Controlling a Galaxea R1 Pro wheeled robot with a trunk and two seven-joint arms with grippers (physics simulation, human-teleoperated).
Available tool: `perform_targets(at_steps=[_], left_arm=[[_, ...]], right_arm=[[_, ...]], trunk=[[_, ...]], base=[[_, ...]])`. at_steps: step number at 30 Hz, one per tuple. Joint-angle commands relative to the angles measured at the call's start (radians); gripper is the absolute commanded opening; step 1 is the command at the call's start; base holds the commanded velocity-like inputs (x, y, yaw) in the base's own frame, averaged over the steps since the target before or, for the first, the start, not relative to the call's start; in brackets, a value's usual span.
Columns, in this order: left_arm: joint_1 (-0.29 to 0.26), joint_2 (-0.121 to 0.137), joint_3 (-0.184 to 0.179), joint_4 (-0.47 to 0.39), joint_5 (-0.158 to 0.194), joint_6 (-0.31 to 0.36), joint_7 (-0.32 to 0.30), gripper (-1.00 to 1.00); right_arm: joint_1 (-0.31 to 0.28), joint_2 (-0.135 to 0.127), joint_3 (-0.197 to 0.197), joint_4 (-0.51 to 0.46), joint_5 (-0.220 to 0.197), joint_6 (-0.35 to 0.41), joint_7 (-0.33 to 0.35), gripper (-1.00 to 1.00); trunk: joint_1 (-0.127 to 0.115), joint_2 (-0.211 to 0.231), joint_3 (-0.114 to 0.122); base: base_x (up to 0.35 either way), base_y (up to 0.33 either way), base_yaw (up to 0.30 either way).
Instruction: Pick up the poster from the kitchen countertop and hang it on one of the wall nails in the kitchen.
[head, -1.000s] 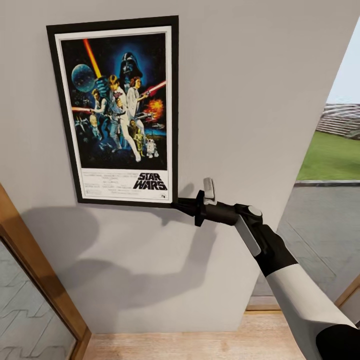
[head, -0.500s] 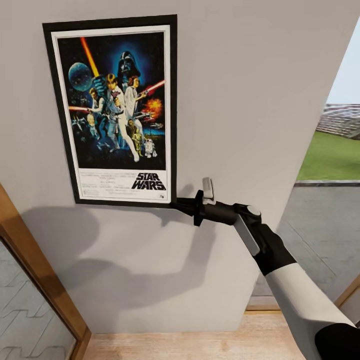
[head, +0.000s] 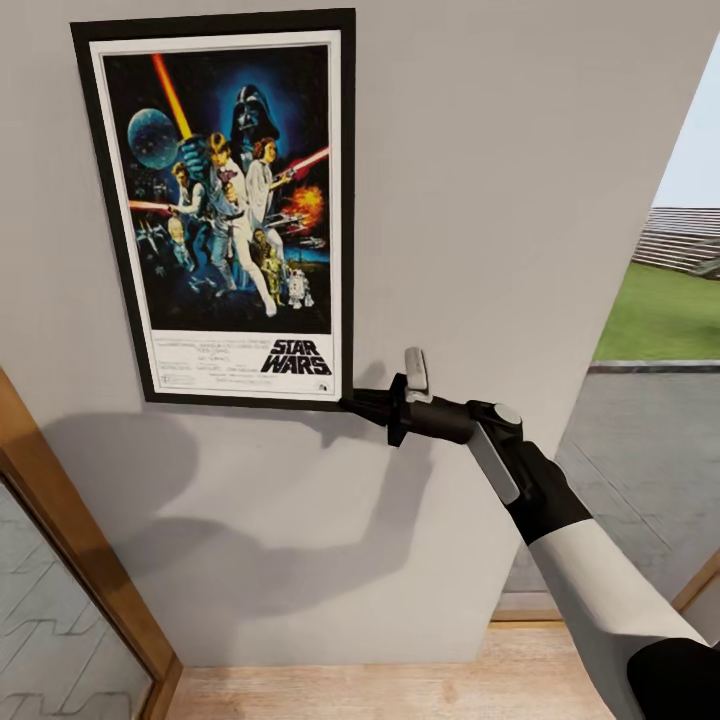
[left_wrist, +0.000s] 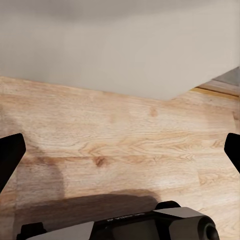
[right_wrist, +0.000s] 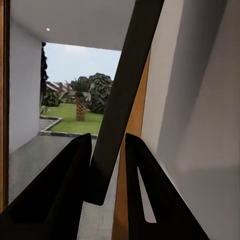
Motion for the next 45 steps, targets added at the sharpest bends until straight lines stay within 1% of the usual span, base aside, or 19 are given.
perform_targets(at_steps=[1,8,13,21,22,25,45], left_arm=[[-0.001,0.0,-0.008,0.0,0.008,-0.005,-0.001,1.0],[-0.001,0.006,-0.012,0.0,0.008,-0.005,-0.001,1.0],[-0.001,0.006,-0.012,0.0,0.008,-0.005,-0.001,1.0],[-0.001,0.006,-0.012,0.0,0.008,-0.005,-0.001,1.0],[-0.001,0.006,-0.012,0.0,0.008,-0.005,-0.001,1.0],[-0.001,0.006,-0.012,0.0,0.008,-0.005,-0.001,1.0],[-0.001,0.006,-0.013,0.0,0.008,-0.005,-0.001,1.0]], right_arm=[[-0.001,-0.001,0.003,-0.001,-0.009,0.01,0.001,-1.0],[-0.007,-0.001,0.003,-0.004,-0.011,0.011,0.004,-1.0],[-0.009,-0.001,0.001,0.038,-0.011,0.011,0.005,-1.0],[-0.011,-0.001,0.001,0.051,-0.01,0.011,0.001,-1.0],[-0.011,-0.001,0.001,0.059,-0.01,0.011,0.001,1.0],[-0.013,-0.001,0.0,0.075,-0.012,0.01,0.003,1.0],[-0.012,-0.001,-0.001,0.074,-0.013,0.011,0.005,1.0]], trunk=[[0.001,-0.002,-0.002],[0.001,-0.002,-0.002],[0.001,-0.002,-0.002],[0.001,-0.002,-0.002],[0.001,-0.002,-0.002],[0.001,-0.002,-0.002],[0.001,-0.002,-0.002]], base=[[0.0,0.0,0.0],[0.0,0.0,0.0],[0.0,0.0,0.0],[0.0,0.0,0.0],[0.0,0.0,0.0],[0.0,0.0,0.0],[-0.004,-0.004,0.0]])
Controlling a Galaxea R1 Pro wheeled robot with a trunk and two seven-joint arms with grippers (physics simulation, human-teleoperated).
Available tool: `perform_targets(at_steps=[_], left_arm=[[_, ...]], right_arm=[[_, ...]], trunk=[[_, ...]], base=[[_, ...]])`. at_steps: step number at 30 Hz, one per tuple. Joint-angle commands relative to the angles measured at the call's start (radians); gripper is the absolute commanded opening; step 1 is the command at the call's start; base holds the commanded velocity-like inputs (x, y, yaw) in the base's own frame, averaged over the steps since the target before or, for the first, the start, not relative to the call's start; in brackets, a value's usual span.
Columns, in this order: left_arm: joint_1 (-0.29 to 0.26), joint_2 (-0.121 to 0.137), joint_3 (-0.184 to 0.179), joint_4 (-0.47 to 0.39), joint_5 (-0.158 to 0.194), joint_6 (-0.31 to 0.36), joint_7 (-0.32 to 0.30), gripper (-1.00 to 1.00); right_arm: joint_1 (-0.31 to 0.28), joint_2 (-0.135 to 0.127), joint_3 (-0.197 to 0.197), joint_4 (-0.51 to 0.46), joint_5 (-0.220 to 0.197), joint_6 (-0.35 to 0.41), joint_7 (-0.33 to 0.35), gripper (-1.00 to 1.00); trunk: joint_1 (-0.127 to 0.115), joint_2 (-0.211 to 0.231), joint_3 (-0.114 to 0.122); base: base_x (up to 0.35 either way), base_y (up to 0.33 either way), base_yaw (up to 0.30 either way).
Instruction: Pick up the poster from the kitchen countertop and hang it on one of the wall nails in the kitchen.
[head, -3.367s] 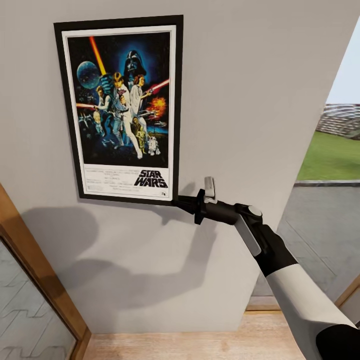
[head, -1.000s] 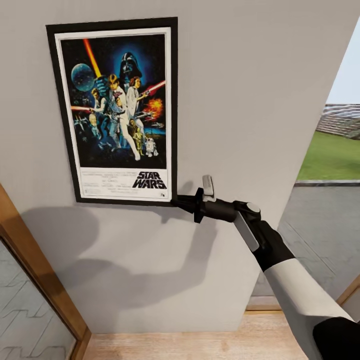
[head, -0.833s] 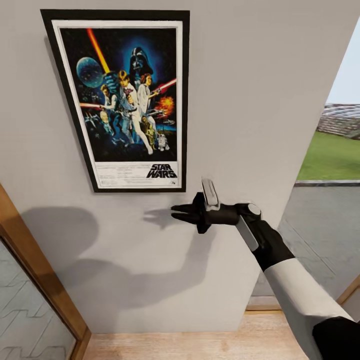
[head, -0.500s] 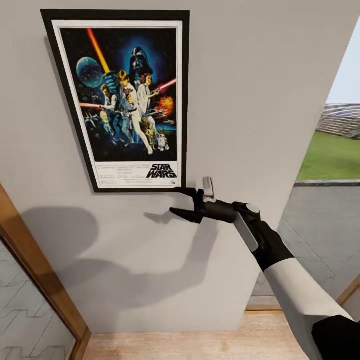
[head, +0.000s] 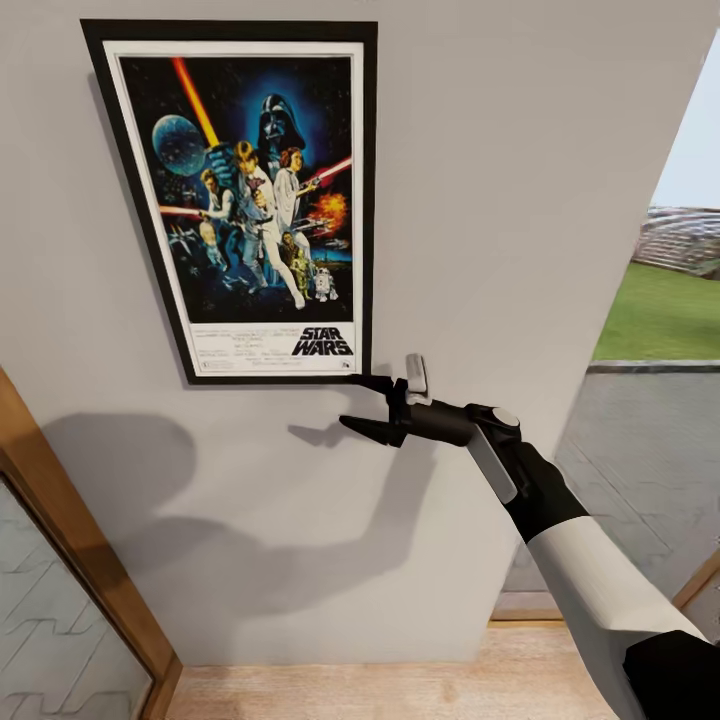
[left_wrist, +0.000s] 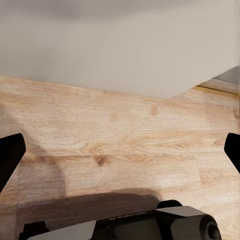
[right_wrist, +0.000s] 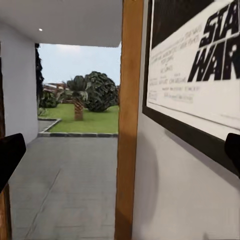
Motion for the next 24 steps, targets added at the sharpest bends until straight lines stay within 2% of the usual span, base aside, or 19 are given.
perform_targets(at_steps=[1,7,14,19,23,24], left_arm=[[-0.001,0.001,-0.009,0.0,0.008,-0.005,-0.001,1.0],[-0.001,0.001,-0.009,0.0,0.008,-0.004,-0.001,1.0],[-0.001,0.001,-0.009,0.0,0.008,-0.005,-0.001,1.0],[-0.001,0.002,-0.008,0.0,0.008,-0.007,-0.001,1.0],[-0.001,0.002,-0.008,0.0,0.009,-0.007,-0.005,1.0],[-0.001,0.004,-0.006,0.001,0.01,-0.007,-0.031,1.0]], right_arm=[[-0.001,-0.001,0.003,0.0,-0.01,0.01,0.001,1.0],[-0.001,-0.001,0.002,-0.007,-0.011,0.01,0.002,1.0],[-0.001,-0.001,0.002,-0.009,-0.011,0.01,0.003,1.0],[0.008,-0.004,0.001,-0.005,-0.015,0.009,0.037,1.0],[0.02,-0.013,0.0,0.008,-0.023,0.008,0.048,1.0],[0.073,-0.042,-0.002,0.027,-0.031,0.003,0.052,1.0]], trunk=[[0.0,-0.002,-0.002],[0.0,-0.002,-0.002],[0.0,-0.002,-0.002],[0.0,-0.002,-0.002],[0.0,-0.002,-0.002],[0.0,-0.002,-0.002]], base=[[-0.114,-0.098,0.0],[-0.132,-0.066,0.0],[-0.285,-0.006,0.0],[-0.326,-0.001,0.0],[-0.333,0.0,0.0],[-0.334,0.0,0.0]])
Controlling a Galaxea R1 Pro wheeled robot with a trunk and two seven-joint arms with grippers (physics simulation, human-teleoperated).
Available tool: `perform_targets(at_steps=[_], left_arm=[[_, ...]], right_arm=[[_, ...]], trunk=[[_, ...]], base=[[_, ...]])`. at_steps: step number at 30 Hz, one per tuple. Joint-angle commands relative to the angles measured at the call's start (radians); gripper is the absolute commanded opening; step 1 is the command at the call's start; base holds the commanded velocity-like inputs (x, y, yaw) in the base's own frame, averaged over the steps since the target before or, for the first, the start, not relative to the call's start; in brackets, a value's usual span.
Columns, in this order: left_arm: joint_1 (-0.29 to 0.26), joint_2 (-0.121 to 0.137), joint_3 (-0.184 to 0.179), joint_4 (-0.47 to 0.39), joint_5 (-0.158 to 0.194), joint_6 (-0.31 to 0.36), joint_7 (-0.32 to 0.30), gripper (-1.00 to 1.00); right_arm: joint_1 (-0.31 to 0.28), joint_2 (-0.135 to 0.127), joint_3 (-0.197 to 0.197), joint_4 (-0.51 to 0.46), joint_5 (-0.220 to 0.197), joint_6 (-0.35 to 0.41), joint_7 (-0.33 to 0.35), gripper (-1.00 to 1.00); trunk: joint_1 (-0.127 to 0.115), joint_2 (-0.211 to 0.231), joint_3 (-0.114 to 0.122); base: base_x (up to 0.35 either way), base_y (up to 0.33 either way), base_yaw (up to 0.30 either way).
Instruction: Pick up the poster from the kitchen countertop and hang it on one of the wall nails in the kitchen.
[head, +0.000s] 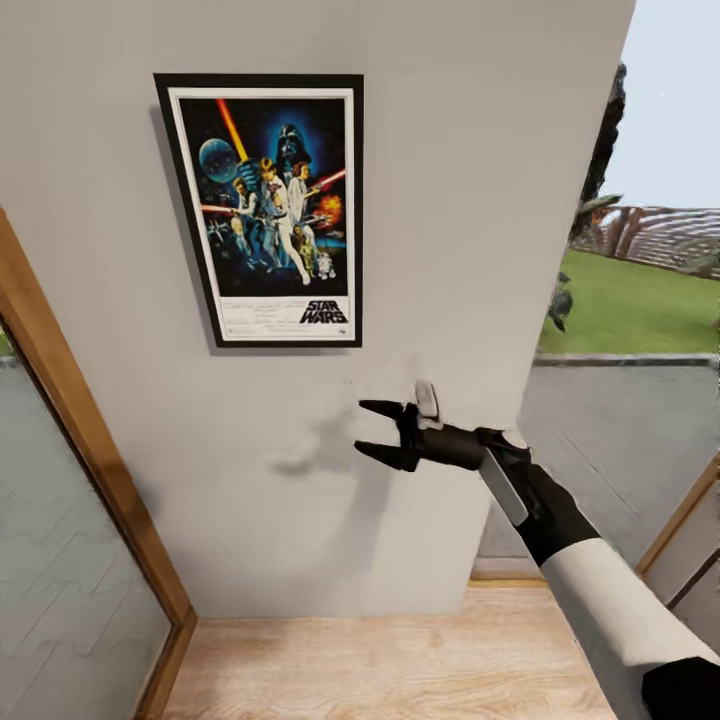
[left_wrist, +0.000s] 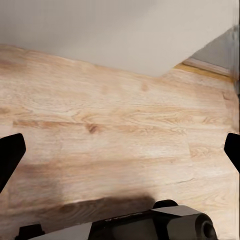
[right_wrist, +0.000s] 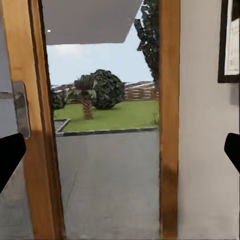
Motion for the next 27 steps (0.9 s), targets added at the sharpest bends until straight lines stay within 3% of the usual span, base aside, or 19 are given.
perform_targets(at_steps=[1,2,4,6,8,12,13,15,16,17,18,22,23,24,25,27], left_arm=[[-0.001,0.002,-0.009,0.0,0.009,-0.005,-0.007,1.0],[-0.001,0.006,-0.008,0.014,0.011,-0.004,-0.026,1.0],[-0.001,0.008,-0.008,0.021,0.012,-0.003,-0.044,1.0],[-0.001,0.01,-0.008,0.036,0.014,-0.002,-0.08,1.0],[-0.001,0.01,-0.007,0.054,0.015,-0.001,-0.113,1.0],[-0.001,0.01,-0.007,0.07,0.016,0.0,-0.149,1.0],[-0.001,0.01,-0.007,0.072,0.016,0.0,-0.153,1.0],[-0.001,0.008,-0.007,0.076,0.016,0.002,-0.158,1.0],[-0.001,0.006,-0.008,0.077,0.016,0.004,-0.16,1.0],[-0.001,0.003,-0.01,0.078,0.015,0.006,-0.16,1.0],[-0.001,0.003,-0.01,0.078,0.015,0.006,-0.16,1.0],[-0.001,-0.008,-0.012,0.079,0.015,0.007,-0.158,1.0],[-0.001,-0.04,-0.012,0.13,0.014,0.008,-0.087,1.0],[-0.001,-0.052,-0.011,0.157,0.014,0.008,0.044,1.0],[0.0,-0.057,-0.011,0.16,0.014,0.008,0.095,1.0],[0.0,-0.077,-0.012,0.161,0.014,0.009,0.19,1.0]], right_arm=[[0.018,-0.008,0.003,0.005,-0.011,0.008,0.002,1.0],[0.102,-0.033,-0.001,0.031,-0.014,-0.003,0.003,1.0],[0.163,-0.049,-0.021,0.067,-0.014,-0.011,0.002,1.0],[0.24,-0.077,-0.09,0.136,-0.015,-0.016,0.004,1.0],[0.297,-0.096,-0.146,0.193,-0.014,-0.019,0.019,1.0],[0.37,-0.118,-0.19,0.272,-0.01,-0.022,0.059,1.0],[0.383,-0.124,-0.194,0.286,-0.009,-0.022,0.063,1.0],[0.429,-0.17,-0.202,0.4,-0.006,-0.023,0.069,1.0],[0.451,-0.199,-0.205,0.486,-0.004,-0.024,0.069,1.0],[0.474,-0.243,-0.206,0.644,-0.002,-0.027,0.045,1.0],[0.474,-0.243,-0.206,0.644,-0.002,-0.027,0.045,1.0],[0.486,-0.273,-0.197,0.822,0.012,-0.073,-0.044,1.0],[0.491,-0.274,-0.19,1.013,0.069,-0.155,-0.381,1.0],[0.491,-0.244,-0.19,1.043,0.074,-0.163,-0.791,1.0],[0.491,-0.231,-0.19,1.047,0.075,-0.163,-0.875,1.0],[0.491,-0.209,-0.189,1.051,0.075,-0.164,-0.981,1.0]], trunk=[[0.0,-0.002,-0.002],[0.0,-0.002,-0.002],[0.0,-0.002,-0.002],[0.0,-0.002,-0.002],[0.0,-0.002,-0.002],[0.0,-0.002,-0.002],[0.0,-0.002,-0.002],[0.0,-0.002,-0.002],[0.0,-0.002,-0.002],[0.0,-0.002,-0.002],[0.0,-0.002,-0.002],[0.0,-0.002,-0.002],[0.0,-0.002,-0.002],[0.0,-0.002,-0.002],[0.0,-0.002,-0.002],[0.0,-0.002,-0.002]], base=[[-0.329,0.0,0.0],[-0.133,0.0,0.0],[-0.076,0.0,0.0],[-0.036,0.0,0.0],[-0.018,0.0,0.0],[-0.008,0.0,0.0],[-0.004,0.0,0.0],[-0.002,0.0,0.0],[-0.001,0.0,0.0],[0.0,0.0,0.0],[0.0,0.0,0.0],[0.0,0.0,0.0],[0.0,0.0,0.0],[0.0,0.0,0.0],[0.0,0.0,0.0],[0.0,0.0,0.0]])
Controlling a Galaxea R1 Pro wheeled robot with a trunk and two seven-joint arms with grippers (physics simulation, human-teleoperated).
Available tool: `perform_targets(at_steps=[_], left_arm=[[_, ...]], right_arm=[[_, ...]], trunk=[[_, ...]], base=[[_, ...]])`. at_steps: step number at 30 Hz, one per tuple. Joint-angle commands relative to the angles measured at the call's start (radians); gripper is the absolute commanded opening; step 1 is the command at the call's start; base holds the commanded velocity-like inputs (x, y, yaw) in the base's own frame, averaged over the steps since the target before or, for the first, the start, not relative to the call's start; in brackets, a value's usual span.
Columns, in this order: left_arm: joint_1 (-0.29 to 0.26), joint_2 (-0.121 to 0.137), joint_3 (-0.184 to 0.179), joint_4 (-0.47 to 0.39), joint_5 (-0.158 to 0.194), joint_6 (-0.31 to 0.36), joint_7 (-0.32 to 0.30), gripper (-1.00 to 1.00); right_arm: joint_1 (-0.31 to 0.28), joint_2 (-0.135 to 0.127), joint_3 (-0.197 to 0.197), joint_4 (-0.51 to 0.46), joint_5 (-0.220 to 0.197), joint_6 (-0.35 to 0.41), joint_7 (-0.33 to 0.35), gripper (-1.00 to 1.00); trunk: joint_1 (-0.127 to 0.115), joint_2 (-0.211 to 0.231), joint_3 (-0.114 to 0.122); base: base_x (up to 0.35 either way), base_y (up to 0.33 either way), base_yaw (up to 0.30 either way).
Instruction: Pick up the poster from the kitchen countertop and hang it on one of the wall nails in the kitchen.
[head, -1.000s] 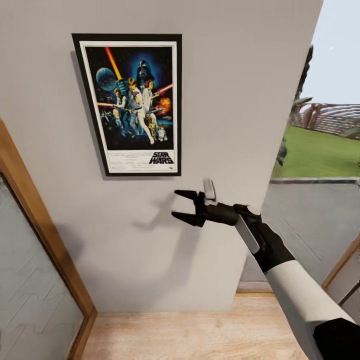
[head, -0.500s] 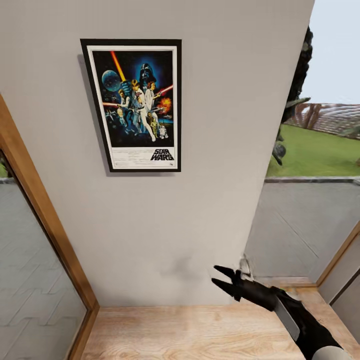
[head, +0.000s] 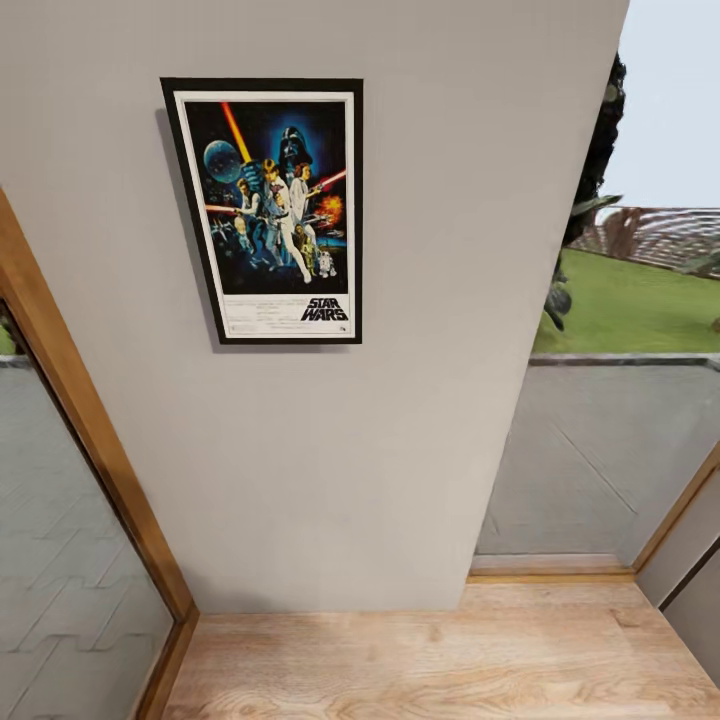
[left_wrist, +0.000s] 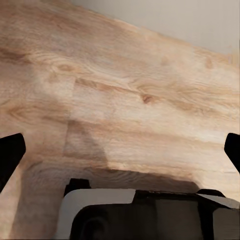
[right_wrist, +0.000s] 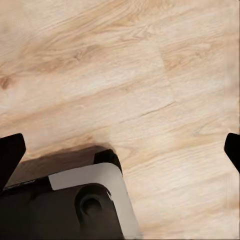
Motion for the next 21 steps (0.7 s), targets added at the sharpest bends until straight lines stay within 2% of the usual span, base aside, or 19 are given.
perform_targets(at_steps=[1,2,3,4,5,6,7,8,10,13,21], left_arm=[[-0.001,-0.008,-0.007,0.0,0.008,-0.004,0.036,1.0],[-0.001,-0.026,-0.008,0.001,0.007,-0.004,0.11,1.0],[-0.001,-0.036,-0.008,0.001,0.007,-0.004,0.149,1.0],[-0.001,-0.056,-0.009,0.0,0.007,-0.004,0.228,1.0],[-0.001,-0.056,-0.009,0.0,0.007,-0.004,0.228,1.0],[-0.001,-0.074,-0.01,0.0,0.006,-0.004,0.306,1.0],[0.0,-0.081,-0.011,-0.001,0.006,-0.004,0.345,1.0],[0.0,-0.098,-0.013,-0.004,0.005,-0.004,0.445,1.0],[0.0,-0.11,-0.014,-0.005,0.004,-0.005,0.514,1.0],[0.0,-0.117,-0.014,-0.007,0.004,-0.007,0.56,1.0],[0.0,-0.121,-0.011,-0.006,0.004,-0.011,0.589,1.0]], right_arm=[[-0.001,0.007,0.008,0.005,-0.01,-0.005,-0.028,1.0],[0.0,0.019,0.008,0.007,-0.01,-0.006,-0.085,1.0],[0.002,0.024,0.008,0.008,-0.01,-0.006,-0.112,1.0],[0.006,0.031,0.008,0.011,-0.01,-0.006,-0.16,1.0],[0.006,0.031,0.008,0.011,-0.01,-0.006,-0.16,1.0],[0.012,0.036,0.008,0.013,-0.01,-0.006,-0.2,1.0],[0.017,0.038,0.008,0.014,-0.01,-0.006,-0.216,1.0],[0.031,0.042,0.008,0.016,-0.01,-0.006,-0.249,1.0],[0.041,0.044,0.008,0.016,-0.01,-0.005,-0.266,1.0],[0.046,0.045,0.007,0.017,-0.01,-0.005,-0.276,1.0],[0.05,0.05,0.007,0.017,-0.013,-0.004,-0.283,1.0]], trunk=[[0.001,-0.002,-0.002],[0.001,-0.002,-0.002],[0.001,-0.002,-0.002],[0.001,-0.002,-0.002],[0.001,-0.002,-0.002],[0.001,-0.002,-0.002],[0.001,-0.002,-0.002],[0.001,-0.002,-0.002],[0.001,-0.002,-0.002],[0.001,-0.002,-0.002],[0.001,-0.002,-0.002]], base=[[0.0,0.0,0.0],[0.0,0.0,0.0],[0.0,0.0,0.0],[0.0,0.0,0.0],[0.0,0.0,0.0],[0.0,0.0,0.0],[0.0,0.0,0.0],[0.0,0.0,0.0],[0.0,0.0,0.0],[0.0,0.0,0.0],[0.0,0.0,0.0]])
